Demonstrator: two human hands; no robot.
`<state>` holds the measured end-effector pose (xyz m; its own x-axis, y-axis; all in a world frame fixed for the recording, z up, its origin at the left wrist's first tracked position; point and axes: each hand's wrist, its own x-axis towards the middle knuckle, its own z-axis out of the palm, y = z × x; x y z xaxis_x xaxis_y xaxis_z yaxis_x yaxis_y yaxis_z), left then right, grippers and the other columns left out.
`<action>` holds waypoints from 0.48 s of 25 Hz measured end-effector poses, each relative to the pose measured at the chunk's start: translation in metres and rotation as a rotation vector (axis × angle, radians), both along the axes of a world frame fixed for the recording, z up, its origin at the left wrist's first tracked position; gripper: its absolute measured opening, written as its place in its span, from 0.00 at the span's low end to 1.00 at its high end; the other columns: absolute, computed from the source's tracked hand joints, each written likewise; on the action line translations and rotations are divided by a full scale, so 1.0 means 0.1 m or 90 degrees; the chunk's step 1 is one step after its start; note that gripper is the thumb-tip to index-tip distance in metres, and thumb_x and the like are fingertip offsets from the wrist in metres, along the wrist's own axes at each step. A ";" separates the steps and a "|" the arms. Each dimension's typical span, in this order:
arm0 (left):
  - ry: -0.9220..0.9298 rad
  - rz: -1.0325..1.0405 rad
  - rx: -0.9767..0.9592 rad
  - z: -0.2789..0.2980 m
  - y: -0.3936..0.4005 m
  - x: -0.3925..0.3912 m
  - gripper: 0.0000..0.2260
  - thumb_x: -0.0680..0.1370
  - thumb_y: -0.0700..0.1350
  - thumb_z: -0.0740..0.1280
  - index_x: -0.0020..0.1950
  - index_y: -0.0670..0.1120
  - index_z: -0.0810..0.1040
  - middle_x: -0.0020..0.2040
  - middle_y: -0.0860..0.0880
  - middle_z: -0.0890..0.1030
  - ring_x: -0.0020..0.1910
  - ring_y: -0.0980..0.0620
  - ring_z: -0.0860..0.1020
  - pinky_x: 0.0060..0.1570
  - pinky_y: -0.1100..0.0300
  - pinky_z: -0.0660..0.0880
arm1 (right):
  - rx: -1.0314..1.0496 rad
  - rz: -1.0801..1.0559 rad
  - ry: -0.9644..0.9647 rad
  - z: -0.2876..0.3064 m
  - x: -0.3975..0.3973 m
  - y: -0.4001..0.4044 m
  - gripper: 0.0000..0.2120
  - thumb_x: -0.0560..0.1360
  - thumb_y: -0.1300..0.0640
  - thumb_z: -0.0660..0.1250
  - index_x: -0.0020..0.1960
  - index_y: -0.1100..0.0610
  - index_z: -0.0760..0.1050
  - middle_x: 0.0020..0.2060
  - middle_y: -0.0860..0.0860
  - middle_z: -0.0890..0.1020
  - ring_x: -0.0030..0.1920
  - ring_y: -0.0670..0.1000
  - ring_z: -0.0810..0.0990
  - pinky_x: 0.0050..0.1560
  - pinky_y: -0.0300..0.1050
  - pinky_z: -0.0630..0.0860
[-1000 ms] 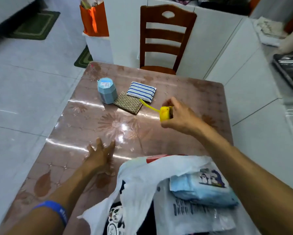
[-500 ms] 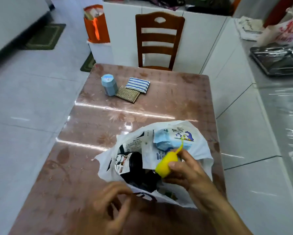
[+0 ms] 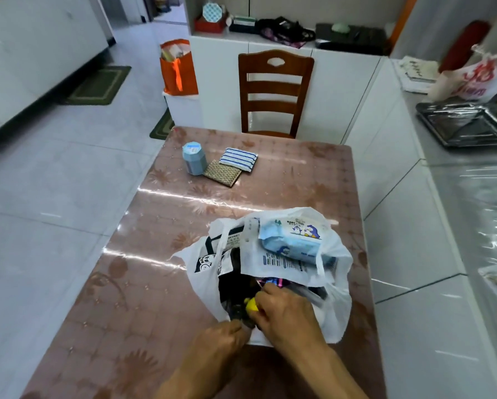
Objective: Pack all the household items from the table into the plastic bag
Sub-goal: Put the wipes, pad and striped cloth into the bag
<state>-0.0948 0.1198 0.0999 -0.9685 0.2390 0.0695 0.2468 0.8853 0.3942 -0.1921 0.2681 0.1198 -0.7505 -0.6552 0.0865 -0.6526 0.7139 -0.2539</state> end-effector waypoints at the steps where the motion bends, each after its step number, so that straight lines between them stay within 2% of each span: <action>1: 0.014 0.002 -0.005 0.01 0.00 -0.02 0.18 0.54 0.40 0.79 0.40 0.50 0.80 0.33 0.52 0.77 0.28 0.53 0.77 0.24 0.62 0.69 | 0.027 0.009 0.000 -0.01 0.00 0.02 0.18 0.57 0.46 0.79 0.34 0.51 0.71 0.31 0.47 0.76 0.29 0.52 0.77 0.21 0.43 0.63; 5: 0.005 0.001 0.009 -0.05 -0.01 -0.02 0.15 0.57 0.39 0.78 0.39 0.51 0.79 0.35 0.53 0.78 0.30 0.53 0.77 0.25 0.61 0.70 | 0.053 0.015 -0.011 0.01 -0.05 0.09 0.21 0.49 0.45 0.80 0.34 0.48 0.71 0.28 0.44 0.76 0.29 0.50 0.76 0.26 0.42 0.60; 8: -0.013 -0.016 0.009 -0.09 -0.03 -0.03 0.13 0.60 0.39 0.75 0.39 0.51 0.78 0.35 0.52 0.77 0.29 0.51 0.76 0.22 0.61 0.71 | 0.123 0.066 -0.045 0.01 -0.10 0.08 0.20 0.48 0.43 0.79 0.31 0.47 0.72 0.29 0.42 0.76 0.32 0.49 0.75 0.32 0.42 0.59; 10: -0.028 -0.006 0.002 -0.08 -0.04 -0.05 0.05 0.65 0.43 0.66 0.39 0.50 0.79 0.35 0.52 0.77 0.29 0.50 0.77 0.20 0.60 0.71 | 0.124 0.059 -0.080 -0.01 -0.09 0.09 0.18 0.56 0.43 0.77 0.36 0.48 0.72 0.34 0.43 0.77 0.39 0.50 0.74 0.37 0.42 0.60; 11: -0.034 0.012 0.000 -0.07 -0.04 -0.07 0.08 0.66 0.45 0.62 0.40 0.51 0.80 0.35 0.52 0.78 0.30 0.50 0.77 0.20 0.59 0.71 | 0.103 0.040 -0.136 0.00 -0.13 0.09 0.15 0.62 0.45 0.75 0.39 0.50 0.73 0.37 0.44 0.78 0.43 0.51 0.73 0.37 0.44 0.60; 12: -0.026 0.022 -0.003 -0.08 -0.03 -0.07 0.10 0.67 0.45 0.60 0.40 0.51 0.80 0.35 0.53 0.78 0.30 0.50 0.77 0.20 0.58 0.71 | 0.077 0.001 -0.251 0.07 -0.18 0.10 0.11 0.66 0.47 0.73 0.42 0.50 0.74 0.38 0.45 0.78 0.45 0.50 0.73 0.37 0.44 0.63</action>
<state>-0.1020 0.1165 0.0914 -0.9783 0.2050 0.0293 0.1995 0.8949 0.3991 -0.2098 0.2780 0.1268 -0.7099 -0.6443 -0.2845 -0.5235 0.7529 -0.3990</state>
